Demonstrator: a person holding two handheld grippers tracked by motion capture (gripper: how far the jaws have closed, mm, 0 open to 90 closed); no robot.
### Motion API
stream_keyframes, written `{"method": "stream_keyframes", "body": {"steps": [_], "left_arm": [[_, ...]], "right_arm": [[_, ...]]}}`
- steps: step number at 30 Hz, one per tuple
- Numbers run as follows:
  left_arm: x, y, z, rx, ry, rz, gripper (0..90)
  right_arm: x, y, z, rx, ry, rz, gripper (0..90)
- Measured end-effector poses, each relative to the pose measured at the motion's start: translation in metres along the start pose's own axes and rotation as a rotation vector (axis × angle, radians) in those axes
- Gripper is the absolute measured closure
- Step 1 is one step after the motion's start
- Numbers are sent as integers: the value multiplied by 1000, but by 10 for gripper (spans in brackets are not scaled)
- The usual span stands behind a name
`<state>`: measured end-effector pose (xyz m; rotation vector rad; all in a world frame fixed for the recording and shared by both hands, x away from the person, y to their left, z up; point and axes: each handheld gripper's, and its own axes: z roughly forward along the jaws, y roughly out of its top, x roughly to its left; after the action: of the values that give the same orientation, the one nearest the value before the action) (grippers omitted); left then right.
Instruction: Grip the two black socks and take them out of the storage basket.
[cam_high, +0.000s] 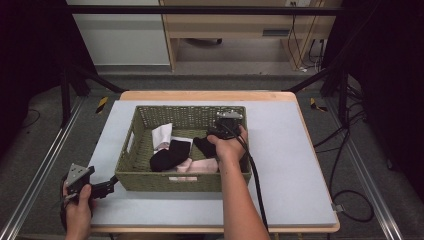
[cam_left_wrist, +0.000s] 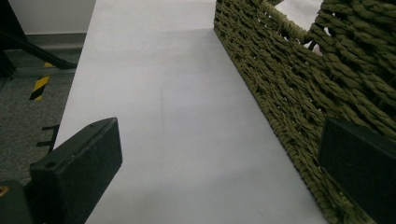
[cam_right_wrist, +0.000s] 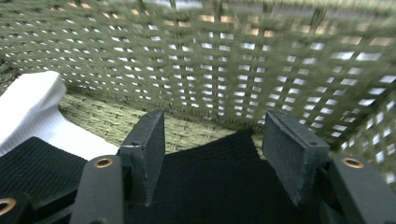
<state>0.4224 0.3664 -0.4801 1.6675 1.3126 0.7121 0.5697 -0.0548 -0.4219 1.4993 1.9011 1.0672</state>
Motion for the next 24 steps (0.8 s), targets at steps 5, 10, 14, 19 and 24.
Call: {"method": "stream_keyframes", "body": {"steps": [5, 10, 14, 19, 24], "left_arm": [[0, 0, 0, 0, 3, -2, 0], [0, 0, 0, 1, 2, -1, 0], [-1, 0, 0, -3, 3, -2, 0], [-1, 0, 0, -2, 3, -3, 0], [-1, 0, 1, 3, 2, -3, 0]], "right_arm": [[-5, -9, 11, 3, -23, 17, 453], [-6, -18, 21, 32, -25, -22, 471], [-5, -26, 27, 85, -6, -22, 564], [-7, -37, 31, 148, -6, -8, 616], [-6, -40, 32, 141, -20, 12, 685]]}}
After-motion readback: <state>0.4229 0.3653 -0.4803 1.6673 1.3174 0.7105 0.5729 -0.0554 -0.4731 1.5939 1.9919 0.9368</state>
